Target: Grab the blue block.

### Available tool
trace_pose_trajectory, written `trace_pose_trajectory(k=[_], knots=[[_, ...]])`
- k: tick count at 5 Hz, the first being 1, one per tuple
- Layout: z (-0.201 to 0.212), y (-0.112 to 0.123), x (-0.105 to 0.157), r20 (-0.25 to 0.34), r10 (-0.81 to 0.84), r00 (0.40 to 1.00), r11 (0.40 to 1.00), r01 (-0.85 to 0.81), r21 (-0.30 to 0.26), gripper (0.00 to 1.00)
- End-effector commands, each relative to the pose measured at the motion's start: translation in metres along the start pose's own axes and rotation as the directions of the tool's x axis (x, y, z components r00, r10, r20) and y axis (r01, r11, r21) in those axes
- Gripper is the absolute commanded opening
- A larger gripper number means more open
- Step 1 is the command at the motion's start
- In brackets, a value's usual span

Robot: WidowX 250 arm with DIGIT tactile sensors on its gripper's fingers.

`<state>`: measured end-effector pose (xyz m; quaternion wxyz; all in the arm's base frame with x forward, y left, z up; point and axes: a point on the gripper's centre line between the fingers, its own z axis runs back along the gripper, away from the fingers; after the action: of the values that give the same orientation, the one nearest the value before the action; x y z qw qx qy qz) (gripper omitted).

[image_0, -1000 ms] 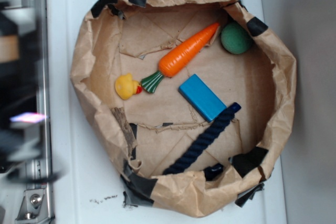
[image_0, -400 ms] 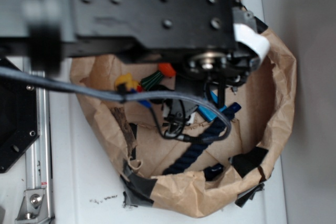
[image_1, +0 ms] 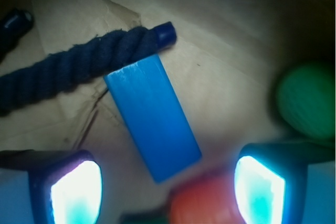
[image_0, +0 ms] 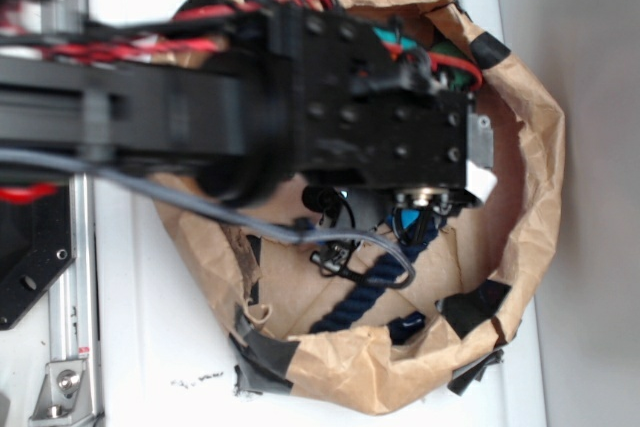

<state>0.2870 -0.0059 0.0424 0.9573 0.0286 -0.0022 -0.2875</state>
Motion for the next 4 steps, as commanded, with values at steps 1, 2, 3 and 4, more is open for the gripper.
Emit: trace_pose_trajectory(k=[1,2,3,4], knots=[[-0.03,-0.008,0.014,-0.03,-0.081,0.996,0.996,0.082,0.035,0.0],[-0.018,0.005,0.003,0.007,0.013,1.0,1.0,-0.013,0.005,0.0],[0.031,0.015,-0.005,0.119,0.114,0.986,0.993,-0.115,0.007,0.0],[0.08,0.018,-0.014,0.18,0.225,0.958,0.974,-0.223,-0.035,0.0]])
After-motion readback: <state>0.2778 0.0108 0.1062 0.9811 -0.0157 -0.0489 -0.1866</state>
